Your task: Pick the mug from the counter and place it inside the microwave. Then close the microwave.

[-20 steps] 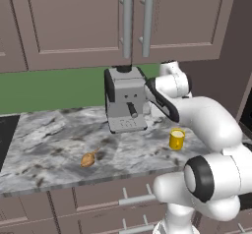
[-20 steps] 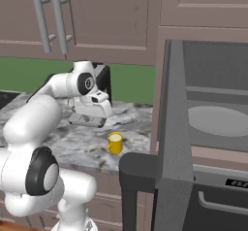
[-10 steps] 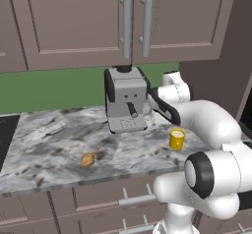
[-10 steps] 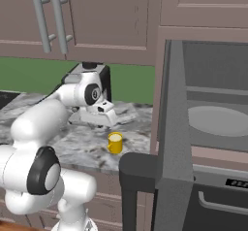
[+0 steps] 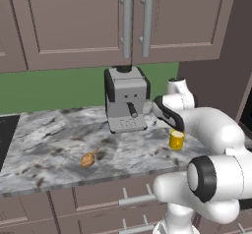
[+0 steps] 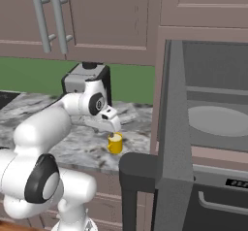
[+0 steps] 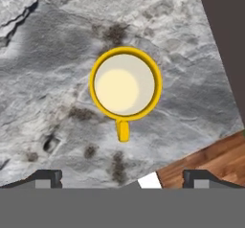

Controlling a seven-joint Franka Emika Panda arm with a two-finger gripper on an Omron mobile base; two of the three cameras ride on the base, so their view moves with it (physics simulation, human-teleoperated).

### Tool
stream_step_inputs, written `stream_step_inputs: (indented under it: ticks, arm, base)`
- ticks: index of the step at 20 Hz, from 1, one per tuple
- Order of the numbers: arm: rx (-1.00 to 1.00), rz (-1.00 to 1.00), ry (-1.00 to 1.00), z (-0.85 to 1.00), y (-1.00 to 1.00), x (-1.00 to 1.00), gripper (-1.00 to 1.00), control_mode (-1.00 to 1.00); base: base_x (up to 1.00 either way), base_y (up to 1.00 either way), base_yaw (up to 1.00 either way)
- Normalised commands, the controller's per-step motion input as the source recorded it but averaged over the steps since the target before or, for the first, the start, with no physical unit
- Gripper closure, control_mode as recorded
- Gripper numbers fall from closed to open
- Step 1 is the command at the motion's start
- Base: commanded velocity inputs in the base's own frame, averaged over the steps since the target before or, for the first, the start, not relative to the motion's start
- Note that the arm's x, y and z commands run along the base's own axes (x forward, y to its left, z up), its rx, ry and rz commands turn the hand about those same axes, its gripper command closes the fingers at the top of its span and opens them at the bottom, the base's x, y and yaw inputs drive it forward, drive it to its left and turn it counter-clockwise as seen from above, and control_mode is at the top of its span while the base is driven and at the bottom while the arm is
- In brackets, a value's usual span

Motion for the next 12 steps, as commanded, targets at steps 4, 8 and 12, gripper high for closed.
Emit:
stream_step_inputs:
  ticks: [4,8,12]
  arm:
    - [0.09,0.00,-0.13,-0.07,-0.05,0.10,-1.00,-1.00]
    - [0.08,0.00,-0.07,-0.01,-0.04,0.08,-1.00,-1.00]
    - [0.00,0.00,0.00,-0.03,-0.02,0.00,-1.00,-1.00]
  base:
    - [0.00,0.00,0.00]
    - [0.00,0.00,0.00]
    - [0.00,0.00,0.00]
